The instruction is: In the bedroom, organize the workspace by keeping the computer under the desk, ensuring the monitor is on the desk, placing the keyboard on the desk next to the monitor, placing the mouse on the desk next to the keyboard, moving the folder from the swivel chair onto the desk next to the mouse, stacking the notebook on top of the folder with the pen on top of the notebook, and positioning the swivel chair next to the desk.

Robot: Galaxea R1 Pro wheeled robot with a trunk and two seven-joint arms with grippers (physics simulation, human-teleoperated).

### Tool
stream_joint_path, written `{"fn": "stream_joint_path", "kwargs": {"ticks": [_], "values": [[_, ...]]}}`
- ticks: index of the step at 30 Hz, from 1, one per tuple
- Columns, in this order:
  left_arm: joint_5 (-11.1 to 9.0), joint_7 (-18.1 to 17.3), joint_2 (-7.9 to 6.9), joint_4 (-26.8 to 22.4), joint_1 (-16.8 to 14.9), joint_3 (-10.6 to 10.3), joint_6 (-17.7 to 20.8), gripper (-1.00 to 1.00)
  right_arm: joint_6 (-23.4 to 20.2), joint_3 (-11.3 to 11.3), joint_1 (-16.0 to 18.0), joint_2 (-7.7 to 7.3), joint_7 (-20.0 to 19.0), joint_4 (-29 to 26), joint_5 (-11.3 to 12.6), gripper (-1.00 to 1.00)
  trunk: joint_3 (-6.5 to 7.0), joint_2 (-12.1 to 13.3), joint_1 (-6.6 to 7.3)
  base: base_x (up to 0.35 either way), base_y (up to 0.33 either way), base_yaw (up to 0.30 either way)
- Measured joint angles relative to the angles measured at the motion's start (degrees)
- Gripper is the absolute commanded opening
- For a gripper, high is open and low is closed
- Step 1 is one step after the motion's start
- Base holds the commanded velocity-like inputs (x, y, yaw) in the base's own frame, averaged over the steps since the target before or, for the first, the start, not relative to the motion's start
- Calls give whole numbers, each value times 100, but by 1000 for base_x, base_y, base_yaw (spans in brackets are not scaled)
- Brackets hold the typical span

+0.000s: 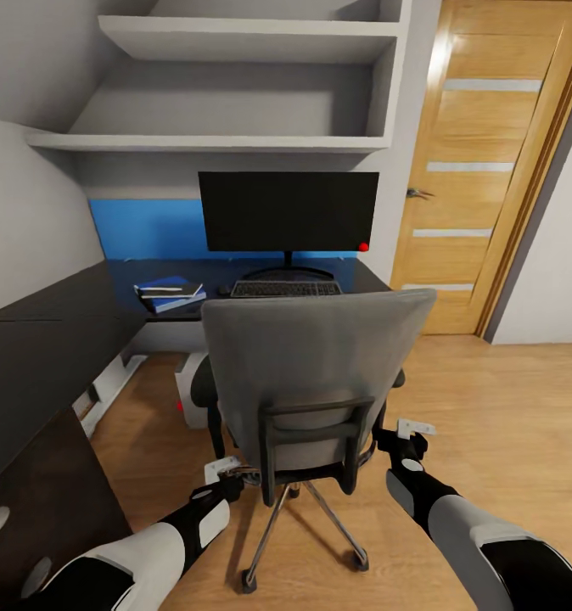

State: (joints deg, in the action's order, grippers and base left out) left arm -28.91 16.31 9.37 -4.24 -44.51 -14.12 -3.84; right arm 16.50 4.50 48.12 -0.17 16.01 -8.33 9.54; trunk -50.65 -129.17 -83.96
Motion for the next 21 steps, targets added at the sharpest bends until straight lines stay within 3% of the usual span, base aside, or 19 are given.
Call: {"fn": "stream_joint_path", "kwargs": {"ticks": [6,13,21], "values": [[-18,2,1,4,0,-49,-4,100,-2,8,0,-7,-5,-2,-6,100,0,0,-1,240,-55,0],[-7,1,3,0,-3,-90,-3,100,-5,45,1,-8,-16,-6,-31,100,1,0,-3,64,-3,0],[-7,0,4,0,-2,-89,-3,100,-6,46,1,-7,-16,-6,-32,100,1,1,-6,-222,0,0]]}}
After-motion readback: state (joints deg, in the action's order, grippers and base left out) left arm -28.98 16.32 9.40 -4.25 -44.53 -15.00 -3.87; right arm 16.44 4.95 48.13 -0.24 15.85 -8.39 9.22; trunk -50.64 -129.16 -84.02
